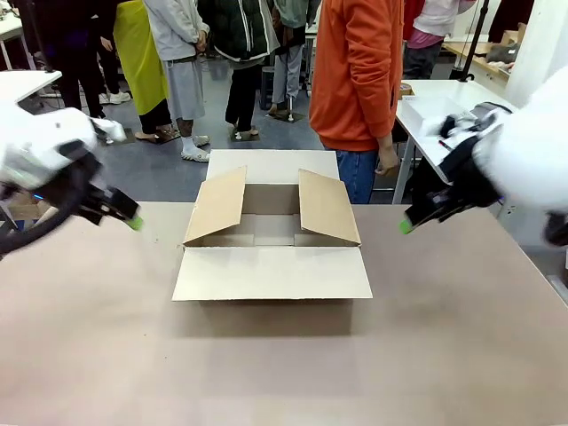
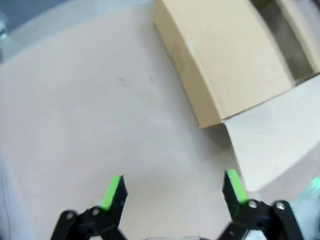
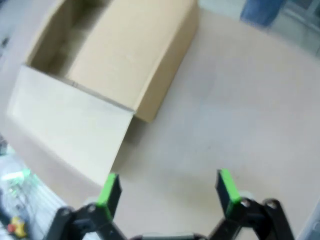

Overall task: Pack the gift set into the box.
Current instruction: Place both hands on the side flaps of the Package Box and spread them outward.

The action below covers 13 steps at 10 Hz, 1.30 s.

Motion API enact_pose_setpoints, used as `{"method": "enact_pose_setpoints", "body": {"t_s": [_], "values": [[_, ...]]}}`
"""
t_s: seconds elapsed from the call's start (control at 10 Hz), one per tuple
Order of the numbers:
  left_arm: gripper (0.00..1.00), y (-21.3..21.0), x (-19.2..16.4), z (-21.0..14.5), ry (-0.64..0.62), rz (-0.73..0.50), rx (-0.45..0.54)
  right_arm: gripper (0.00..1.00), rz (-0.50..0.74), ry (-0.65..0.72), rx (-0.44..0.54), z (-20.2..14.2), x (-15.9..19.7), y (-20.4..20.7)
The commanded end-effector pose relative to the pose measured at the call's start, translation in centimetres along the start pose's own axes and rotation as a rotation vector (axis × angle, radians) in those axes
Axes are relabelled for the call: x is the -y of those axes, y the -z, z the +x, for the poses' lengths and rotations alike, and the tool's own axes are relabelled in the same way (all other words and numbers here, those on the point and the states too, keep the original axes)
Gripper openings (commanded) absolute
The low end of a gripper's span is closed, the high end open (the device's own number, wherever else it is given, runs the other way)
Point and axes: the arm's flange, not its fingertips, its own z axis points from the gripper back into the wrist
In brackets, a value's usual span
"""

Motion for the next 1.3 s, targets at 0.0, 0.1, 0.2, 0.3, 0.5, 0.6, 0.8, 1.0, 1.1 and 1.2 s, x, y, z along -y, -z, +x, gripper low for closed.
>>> {"method": "enact_pose_setpoints", "body": {"t_s": [0.0, 0.1, 0.2, 0.3, 0.5, 0.6, 0.8, 1.0, 1.1, 1.2], "values": [[1.00, -6.9, -6.6, -6.9, -0.262, -0.255, 0.144, 1.00, 0.162, 0.375, 0.157, -2.2, 6.1, -6.4], [1.00, -9.2, -10.7, -8.6, -0.351, -0.431, 0.247, 1.00, 0.338, 0.473, 0.221, -4.2, 9.5, -9.1], [1.00, -10.2, -15.3, -10.6, -0.495, -0.563, 0.327, 1.00, 0.518, 0.558, 0.289, -6.4, 13.2, -11.1], [1.00, -10.0, -19.2, -13.1, -0.592, -0.661, 0.362, 1.00, 0.631, 0.684, 0.416, -8.9, 17.2, -12.7], [1.00, -7.4, -23.3, -16.8, -0.731, -0.790, 0.452, 1.00, 0.733, 0.910, 0.606, -14.4, 23.8, -13.3], [1.00, -6.4, -23.5, -17.7, -0.754, -0.809, 0.461, 1.00, 0.704, 0.992, 0.624, -16.2, 25.5, -12.4], [1.00, -4.7, -21.3, -17.1, -0.730, -0.709, 0.459, 1.00, 0.631, 0.921, 0.515, -17.2, 24.6, -14.7], [1.00, -7.5, -25.0, -19.4, -0.802, -0.785, 0.474, 1.00, 0.631, 0.921, 0.515, -17.2, 24.6, -14.7], [1.00, -7.5, -25.0, -19.4, -0.802, -0.785, 0.474, 1.00, 0.631, 0.921, 0.515, -17.2, 24.6, -14.7], [1.00, -7.5, -25.0, -19.4, -0.802, -0.785, 0.474, 1.00, 0.631, 0.921, 0.515, -17.2, 24.6, -14.7]]}}
